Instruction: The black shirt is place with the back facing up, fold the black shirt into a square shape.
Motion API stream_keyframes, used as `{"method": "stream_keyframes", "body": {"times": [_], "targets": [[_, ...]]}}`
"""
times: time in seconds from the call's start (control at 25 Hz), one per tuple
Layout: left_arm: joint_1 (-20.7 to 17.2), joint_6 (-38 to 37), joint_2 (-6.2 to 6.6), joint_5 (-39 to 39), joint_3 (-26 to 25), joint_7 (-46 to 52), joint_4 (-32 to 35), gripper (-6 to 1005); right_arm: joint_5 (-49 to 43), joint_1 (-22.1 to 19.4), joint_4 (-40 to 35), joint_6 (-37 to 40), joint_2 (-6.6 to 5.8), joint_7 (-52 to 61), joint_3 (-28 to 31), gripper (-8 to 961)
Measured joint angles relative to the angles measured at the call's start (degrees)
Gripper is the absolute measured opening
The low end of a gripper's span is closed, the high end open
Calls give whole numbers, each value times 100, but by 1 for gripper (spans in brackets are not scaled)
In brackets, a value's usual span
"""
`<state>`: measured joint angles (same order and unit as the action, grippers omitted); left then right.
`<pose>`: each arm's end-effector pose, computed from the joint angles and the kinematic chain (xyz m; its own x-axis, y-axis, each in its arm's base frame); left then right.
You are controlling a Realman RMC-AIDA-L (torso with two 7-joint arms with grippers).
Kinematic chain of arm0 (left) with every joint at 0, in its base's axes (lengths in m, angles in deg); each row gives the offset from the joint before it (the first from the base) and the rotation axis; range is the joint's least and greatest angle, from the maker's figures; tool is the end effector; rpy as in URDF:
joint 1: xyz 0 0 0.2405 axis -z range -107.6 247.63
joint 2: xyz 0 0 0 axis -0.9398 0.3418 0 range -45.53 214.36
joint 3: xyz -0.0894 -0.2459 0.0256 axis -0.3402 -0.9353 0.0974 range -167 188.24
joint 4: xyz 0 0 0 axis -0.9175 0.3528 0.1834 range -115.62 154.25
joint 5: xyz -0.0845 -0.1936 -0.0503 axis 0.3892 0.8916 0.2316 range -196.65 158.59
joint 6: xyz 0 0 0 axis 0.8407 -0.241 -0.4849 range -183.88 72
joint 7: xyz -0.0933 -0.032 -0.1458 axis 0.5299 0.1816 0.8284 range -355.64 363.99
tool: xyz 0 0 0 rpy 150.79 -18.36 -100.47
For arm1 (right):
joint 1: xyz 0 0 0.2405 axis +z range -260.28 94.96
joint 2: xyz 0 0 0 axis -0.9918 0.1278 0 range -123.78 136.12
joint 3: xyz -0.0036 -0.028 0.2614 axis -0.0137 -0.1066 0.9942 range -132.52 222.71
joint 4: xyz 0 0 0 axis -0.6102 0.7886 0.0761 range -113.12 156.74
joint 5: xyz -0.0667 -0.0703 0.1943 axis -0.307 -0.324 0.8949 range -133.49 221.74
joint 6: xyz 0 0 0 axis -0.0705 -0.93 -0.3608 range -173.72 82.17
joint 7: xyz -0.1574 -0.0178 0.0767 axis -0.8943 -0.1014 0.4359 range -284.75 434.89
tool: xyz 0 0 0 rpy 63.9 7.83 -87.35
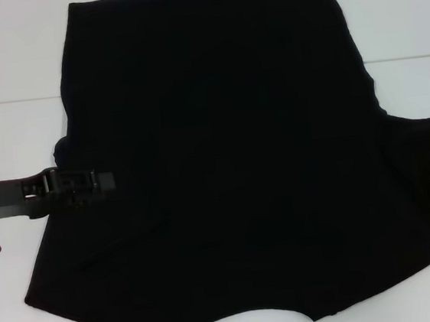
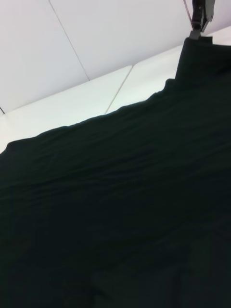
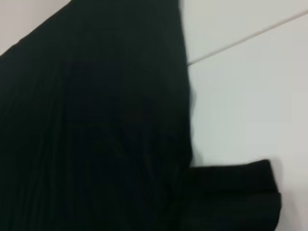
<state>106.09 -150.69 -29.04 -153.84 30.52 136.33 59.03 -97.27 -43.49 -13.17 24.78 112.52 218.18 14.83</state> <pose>-0.2900 0.3705 0.0332 0.1401 0.8893 0.4353 0.9597 -0.2302 0.1614 0.3443 0.4295 0.0747 0.1053 -0.8430 -0.5276 -0.9771 0.0111 -0.2127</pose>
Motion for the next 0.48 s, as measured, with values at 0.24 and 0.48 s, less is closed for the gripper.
{"method": "stream_keyframes", "body": {"times": [0.24,0.48], "targets": [[-65,-20,-10,102,-4,-3,-13,381,72,2,132,-401,35,228,90,21],[-65,-27,-13,142,-4,-12,-54,381,595,49,423,-690,76,-66,71,21]]}}
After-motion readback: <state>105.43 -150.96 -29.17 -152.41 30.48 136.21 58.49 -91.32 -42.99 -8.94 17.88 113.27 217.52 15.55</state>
